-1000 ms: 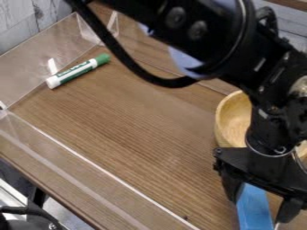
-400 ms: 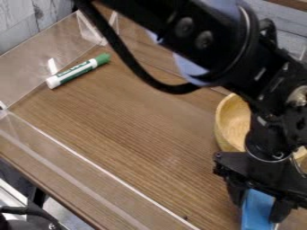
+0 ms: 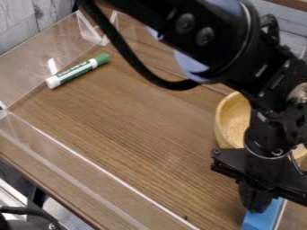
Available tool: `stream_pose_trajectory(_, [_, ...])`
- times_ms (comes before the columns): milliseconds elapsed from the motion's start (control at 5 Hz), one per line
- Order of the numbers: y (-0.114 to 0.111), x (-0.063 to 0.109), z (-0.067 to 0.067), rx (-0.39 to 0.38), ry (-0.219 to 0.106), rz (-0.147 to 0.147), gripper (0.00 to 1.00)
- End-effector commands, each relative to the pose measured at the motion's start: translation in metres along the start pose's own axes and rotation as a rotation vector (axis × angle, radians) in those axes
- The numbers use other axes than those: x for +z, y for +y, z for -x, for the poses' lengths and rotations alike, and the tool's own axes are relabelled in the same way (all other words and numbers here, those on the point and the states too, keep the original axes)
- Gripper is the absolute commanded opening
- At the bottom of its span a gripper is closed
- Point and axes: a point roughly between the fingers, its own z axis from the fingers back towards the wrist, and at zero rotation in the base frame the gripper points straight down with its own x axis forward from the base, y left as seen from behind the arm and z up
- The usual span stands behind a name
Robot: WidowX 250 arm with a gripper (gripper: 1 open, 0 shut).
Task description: Put the blue block in the brown bowl
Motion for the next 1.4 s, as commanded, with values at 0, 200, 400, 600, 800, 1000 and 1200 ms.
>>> stream_pose_trajectory(0, [-0.009,0.024,-0.012,-0.022,-0.062,0.022,0.0])
stream_pose_trajectory(200, [-0.01,0.038,-0.018,-0.036,-0.087,0.012,0.0])
stream_pose_trajectory(400, [-0.009,0.054,-0.027,-0.054,-0.114,0.014,0.0])
stream_pose_trajectory(600, [-0.006,0.07,-0.036,-0.077,-0.149,0.026,0.0])
stream_pose_trajectory(800, [-0.003,0.066,-0.038,-0.083,-0.176,0.03,0.0])
stream_pose_trajectory(1000, [0.001,0.062,-0.038,-0.091,-0.181,0.034,0.0])
stream_pose_trajectory(1200, [0.003,0.057,-0.04,-0.098,-0.188,0.04,0.0])
